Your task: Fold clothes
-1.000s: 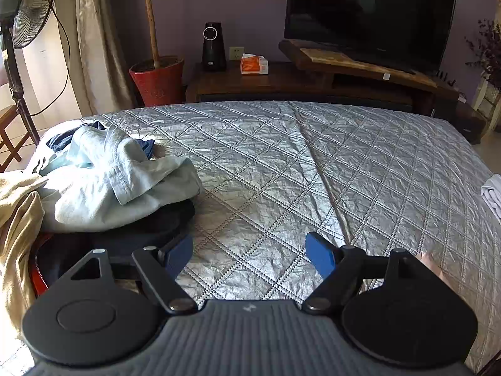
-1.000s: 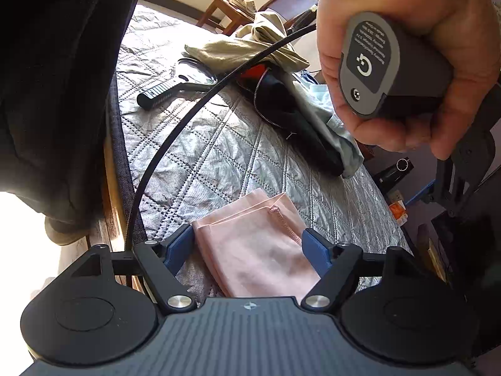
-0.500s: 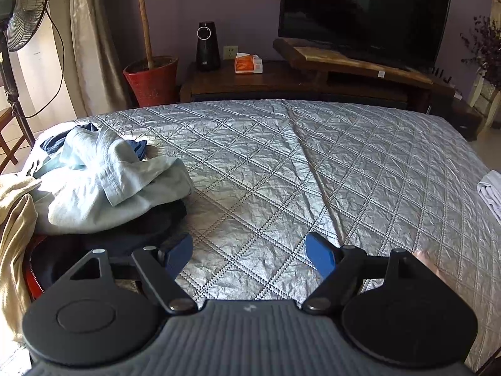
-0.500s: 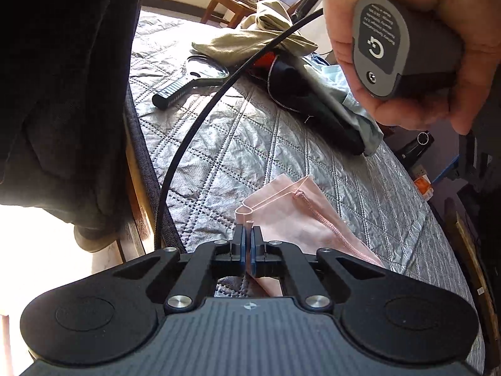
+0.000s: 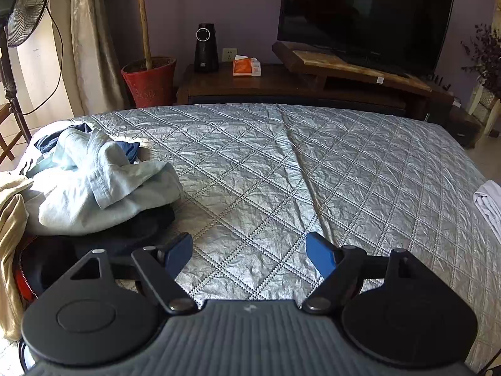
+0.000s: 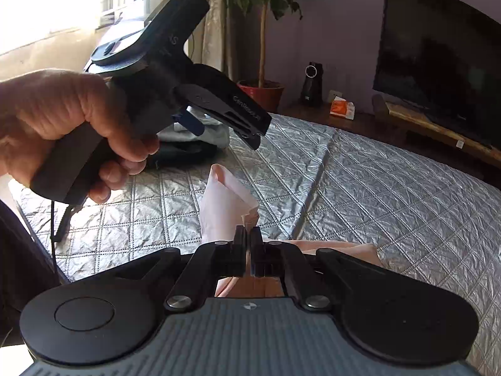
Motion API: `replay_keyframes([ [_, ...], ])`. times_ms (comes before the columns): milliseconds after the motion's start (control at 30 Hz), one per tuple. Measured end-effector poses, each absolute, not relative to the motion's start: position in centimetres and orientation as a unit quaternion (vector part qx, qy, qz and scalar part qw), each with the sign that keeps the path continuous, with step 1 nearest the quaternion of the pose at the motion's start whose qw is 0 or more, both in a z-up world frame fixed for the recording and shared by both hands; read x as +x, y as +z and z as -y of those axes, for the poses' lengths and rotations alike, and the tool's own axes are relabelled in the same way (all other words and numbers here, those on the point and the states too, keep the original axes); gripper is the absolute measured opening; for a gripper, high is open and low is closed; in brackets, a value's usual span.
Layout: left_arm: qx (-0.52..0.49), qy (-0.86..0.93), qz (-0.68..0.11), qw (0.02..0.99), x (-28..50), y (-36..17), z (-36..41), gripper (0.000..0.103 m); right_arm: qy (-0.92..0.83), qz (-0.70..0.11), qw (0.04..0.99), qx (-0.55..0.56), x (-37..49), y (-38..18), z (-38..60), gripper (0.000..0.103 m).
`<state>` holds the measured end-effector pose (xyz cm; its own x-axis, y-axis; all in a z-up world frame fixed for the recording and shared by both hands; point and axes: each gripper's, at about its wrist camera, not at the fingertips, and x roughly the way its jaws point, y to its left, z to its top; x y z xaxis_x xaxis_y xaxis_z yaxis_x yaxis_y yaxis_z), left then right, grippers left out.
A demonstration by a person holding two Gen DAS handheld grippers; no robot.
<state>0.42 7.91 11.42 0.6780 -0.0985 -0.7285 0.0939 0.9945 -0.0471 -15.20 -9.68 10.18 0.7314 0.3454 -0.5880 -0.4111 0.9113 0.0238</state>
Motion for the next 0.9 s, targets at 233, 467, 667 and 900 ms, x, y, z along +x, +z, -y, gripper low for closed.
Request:
replay_keyframes([
  [233, 0.014, -0.089, -0.41, 0.908, 0.6, 10.4, -4.5, 0.076, 0.087, -0.355, 0.919, 0.147, -14.0, 7.7, 18.9, 0.003],
  [467, 0.04, -0.114, -0.423, 0.898, 0.6, 8.7, -1.0, 0.077, 0.043, -0.358, 0.919, 0.158, -14.1, 5.5, 21.8, 0.004],
  [667, 0.071, -0.138, -0.439, 0.885, -0.3, 7.3, 1.3, 0.076, -0.017, -0.4, 0.898, 0.183, -12.8, 1.8, 24.6, 0.013],
  [900, 0.068, -0.197, -0.442, 0.873, -1.8, 8.2, 0.5, 0.08, 0.061, -0.326, 0.934, 0.134, -12.7, 6.2, 22.8, 0.033],
])
